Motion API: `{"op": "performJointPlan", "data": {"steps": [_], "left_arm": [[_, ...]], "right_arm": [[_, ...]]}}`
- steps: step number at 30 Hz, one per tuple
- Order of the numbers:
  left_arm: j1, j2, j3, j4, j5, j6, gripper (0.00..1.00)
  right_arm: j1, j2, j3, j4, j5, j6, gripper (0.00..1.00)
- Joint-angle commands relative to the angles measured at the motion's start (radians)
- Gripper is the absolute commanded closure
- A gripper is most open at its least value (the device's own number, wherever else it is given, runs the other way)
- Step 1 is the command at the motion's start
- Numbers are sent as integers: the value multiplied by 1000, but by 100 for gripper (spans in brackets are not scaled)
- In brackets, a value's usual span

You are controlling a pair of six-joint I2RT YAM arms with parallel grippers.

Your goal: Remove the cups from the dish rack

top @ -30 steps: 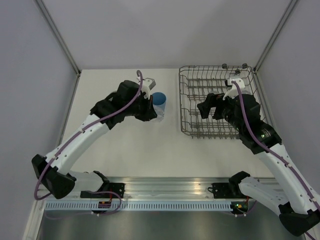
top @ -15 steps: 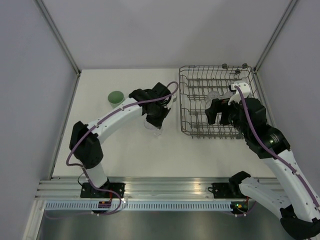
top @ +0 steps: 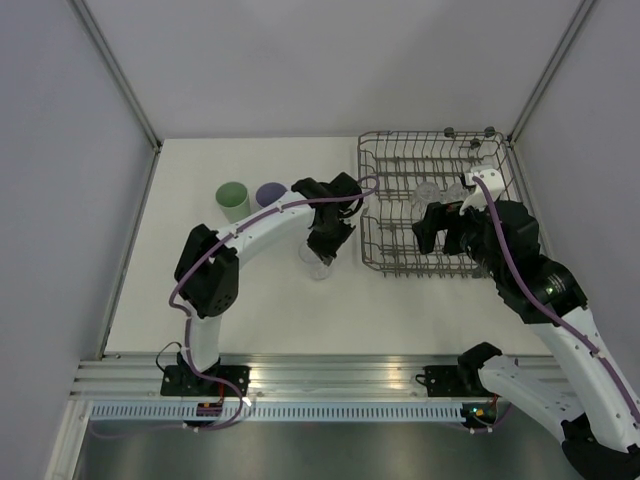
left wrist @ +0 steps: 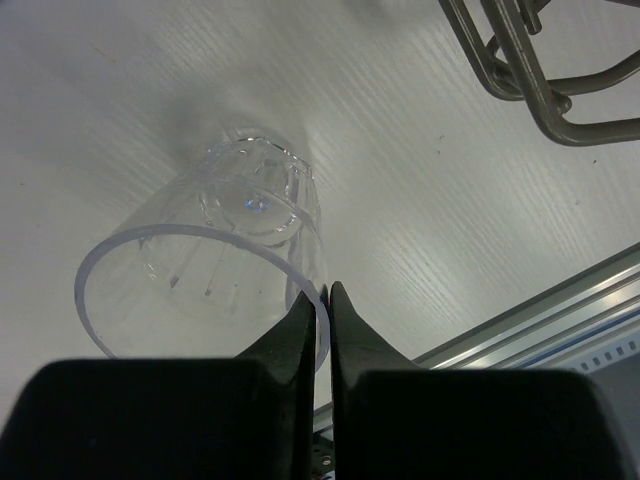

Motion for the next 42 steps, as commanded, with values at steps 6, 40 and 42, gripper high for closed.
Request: {"op": "performJointPlan", "data": {"steps": [6, 40, 42], "left_arm": [[-15, 54, 83, -41, -51, 46, 88], [31, -665, -200, 180, -554, -219, 0], [32, -763, -251, 185, -588, -232, 0]], "right_arm": [[0, -18, -6, 16, -22, -17, 2], [-218, 504, 141, 134, 102, 24, 2], [-224, 574, 161, 146, 97, -8, 2]]}}
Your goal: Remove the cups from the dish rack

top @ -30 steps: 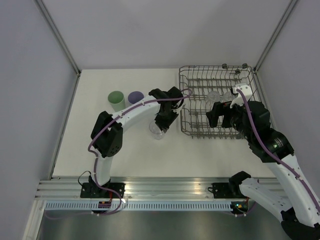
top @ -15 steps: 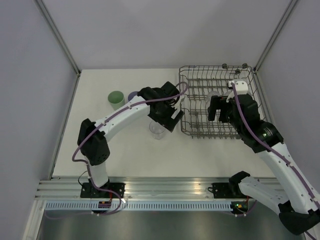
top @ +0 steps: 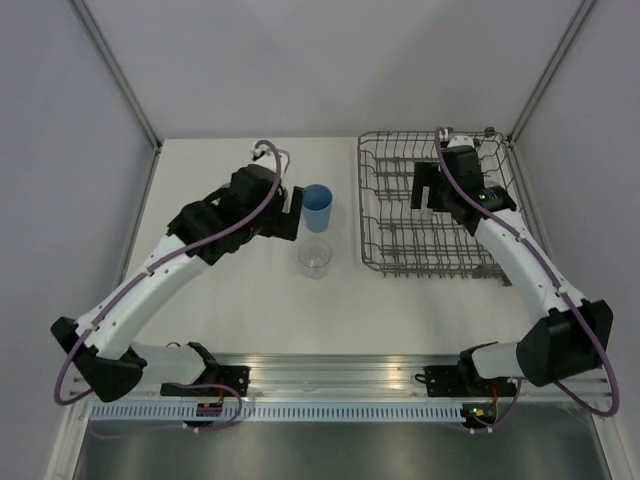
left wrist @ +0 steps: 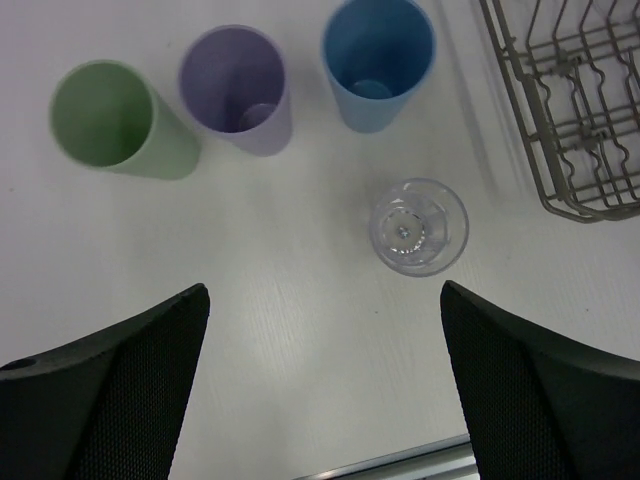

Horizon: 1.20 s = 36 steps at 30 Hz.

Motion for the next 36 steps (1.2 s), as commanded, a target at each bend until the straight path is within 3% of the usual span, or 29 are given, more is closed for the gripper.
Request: {"op": "performJointPlan", "data": {"steps": [1, 8, 18, 27, 31, 36], "left_arm": [[8, -142, -63, 39, -160, -84, 0], [8, -382, -229, 50, -100, 5, 0], [8, -666, -524, 240, -173, 65, 0], [8, -628, -539, 245, -123, 71, 0], [8, -618, -541, 245, -86, 79, 0], [8, -613, -545, 246, -65, 85, 0]], "right_arm": [[-13, 86, 92, 41, -19, -58, 2], [-64, 319, 243, 20, -74, -128, 2], [-123, 557, 412, -29, -143, -159, 3], [-137, 680, 441, -42, -140, -150, 7], [-139, 712, 441, -42, -151, -147, 12], [-139, 704, 442, -51, -145, -142, 26]]}}
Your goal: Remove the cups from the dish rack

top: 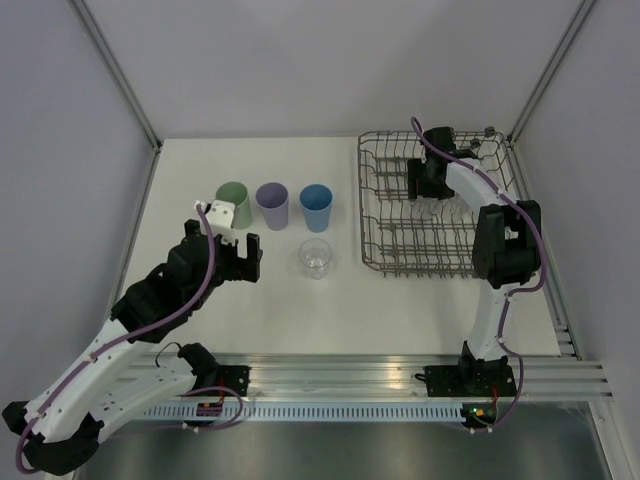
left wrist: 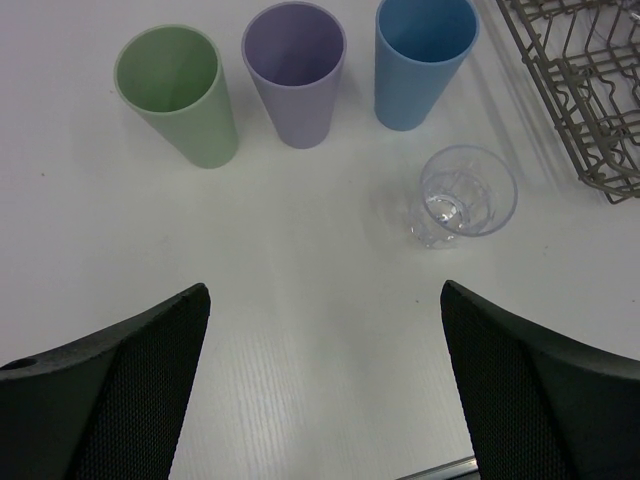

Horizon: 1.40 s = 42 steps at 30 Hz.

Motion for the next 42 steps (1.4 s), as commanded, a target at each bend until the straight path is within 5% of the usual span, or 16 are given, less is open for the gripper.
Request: {"op": "performJointPlan", "data": {"steps": [1, 5, 13, 21, 26, 32, 42], "left_arm": [[0, -2, -7, 49, 30, 40, 0], [0, 4, -4, 49, 38, 37, 0], [0, 3, 42, 55, 88, -8, 0], [0, 12, 76, 157, 255, -163, 0], [0, -28, 24, 367, 375, -271, 0], [0, -20, 2, 585, 544, -357, 0], [0, 93, 28, 880, 795, -532, 0]], "right_arm": [[-3, -13, 43, -10, 1, 1, 30], [-3, -45, 50, -28, 16, -1, 40], [-1, -188, 49, -47, -8, 19, 44], [-1, -424, -42, 19, -273, 60, 44], [-1, -564, -179, 191, -638, 145, 44], [13, -748, -384, 576, -967, 433, 45], [140, -912, -537, 984, -1053, 705, 45]]}}
